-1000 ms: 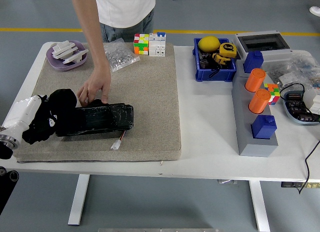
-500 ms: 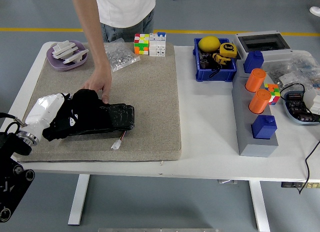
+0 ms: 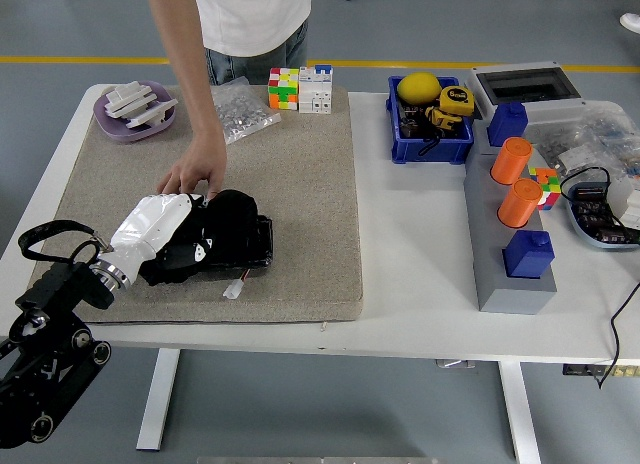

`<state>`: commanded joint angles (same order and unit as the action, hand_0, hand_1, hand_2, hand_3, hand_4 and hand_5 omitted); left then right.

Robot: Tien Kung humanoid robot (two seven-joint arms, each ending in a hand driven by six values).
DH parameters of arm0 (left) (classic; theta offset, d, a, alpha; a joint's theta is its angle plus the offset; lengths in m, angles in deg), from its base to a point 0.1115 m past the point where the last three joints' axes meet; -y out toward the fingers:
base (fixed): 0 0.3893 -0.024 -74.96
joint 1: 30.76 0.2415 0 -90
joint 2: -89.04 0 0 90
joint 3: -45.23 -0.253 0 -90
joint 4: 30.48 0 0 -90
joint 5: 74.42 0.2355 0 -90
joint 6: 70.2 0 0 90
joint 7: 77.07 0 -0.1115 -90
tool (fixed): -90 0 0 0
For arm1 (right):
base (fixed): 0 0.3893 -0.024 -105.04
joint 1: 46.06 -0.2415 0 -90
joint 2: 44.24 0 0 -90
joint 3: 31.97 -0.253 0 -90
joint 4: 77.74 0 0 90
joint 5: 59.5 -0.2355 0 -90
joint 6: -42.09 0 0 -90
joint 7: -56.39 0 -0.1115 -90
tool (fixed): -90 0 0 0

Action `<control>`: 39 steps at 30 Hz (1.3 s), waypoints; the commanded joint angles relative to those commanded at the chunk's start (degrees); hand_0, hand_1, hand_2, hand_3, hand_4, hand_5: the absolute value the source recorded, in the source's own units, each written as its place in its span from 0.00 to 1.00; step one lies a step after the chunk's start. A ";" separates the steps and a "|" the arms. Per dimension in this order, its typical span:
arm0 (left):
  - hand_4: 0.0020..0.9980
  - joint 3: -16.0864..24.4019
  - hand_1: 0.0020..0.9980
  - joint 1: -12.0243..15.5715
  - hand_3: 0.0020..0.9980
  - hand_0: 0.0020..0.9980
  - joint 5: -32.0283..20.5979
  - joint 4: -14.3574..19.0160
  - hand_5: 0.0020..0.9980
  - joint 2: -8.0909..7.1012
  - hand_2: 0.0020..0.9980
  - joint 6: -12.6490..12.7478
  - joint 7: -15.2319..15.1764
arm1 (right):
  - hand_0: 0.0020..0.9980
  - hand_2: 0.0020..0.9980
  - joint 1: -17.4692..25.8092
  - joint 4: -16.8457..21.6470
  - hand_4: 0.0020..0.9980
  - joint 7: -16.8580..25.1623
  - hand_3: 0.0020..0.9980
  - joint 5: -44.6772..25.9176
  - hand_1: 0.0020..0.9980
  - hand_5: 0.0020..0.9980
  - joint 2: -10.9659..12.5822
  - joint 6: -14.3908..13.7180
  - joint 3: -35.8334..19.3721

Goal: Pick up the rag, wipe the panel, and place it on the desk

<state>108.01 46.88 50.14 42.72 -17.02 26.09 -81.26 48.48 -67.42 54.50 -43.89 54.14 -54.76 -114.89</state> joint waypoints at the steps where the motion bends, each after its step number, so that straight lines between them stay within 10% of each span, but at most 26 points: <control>1: 0.00 -0.73 0.22 -0.25 0.39 0.27 -0.17 0.26 0.00 0.07 0.50 -0.08 0.00 | 0.54 0.65 -0.02 0.00 1.00 -0.01 0.58 0.03 0.60 0.48 0.03 -0.01 -0.03; 18: 0.00 -5.06 0.22 -1.00 0.39 0.27 -0.41 3.29 0.00 0.60 0.50 -0.10 0.20 | 0.54 0.65 -0.23 0.00 1.00 0.01 0.58 0.25 0.60 0.49 -0.08 0.00 -0.25; 39: 0.00 5.42 0.23 2.47 0.40 0.27 1.33 -0.55 0.00 -0.46 0.50 0.39 0.26 | 0.54 0.65 -0.07 0.00 1.00 -0.07 0.58 0.01 0.60 0.49 -0.10 -0.14 -0.01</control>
<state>113.42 49.36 51.48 42.17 -17.48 26.48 -81.00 48.40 -67.42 54.44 -43.89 54.04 -54.90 -114.90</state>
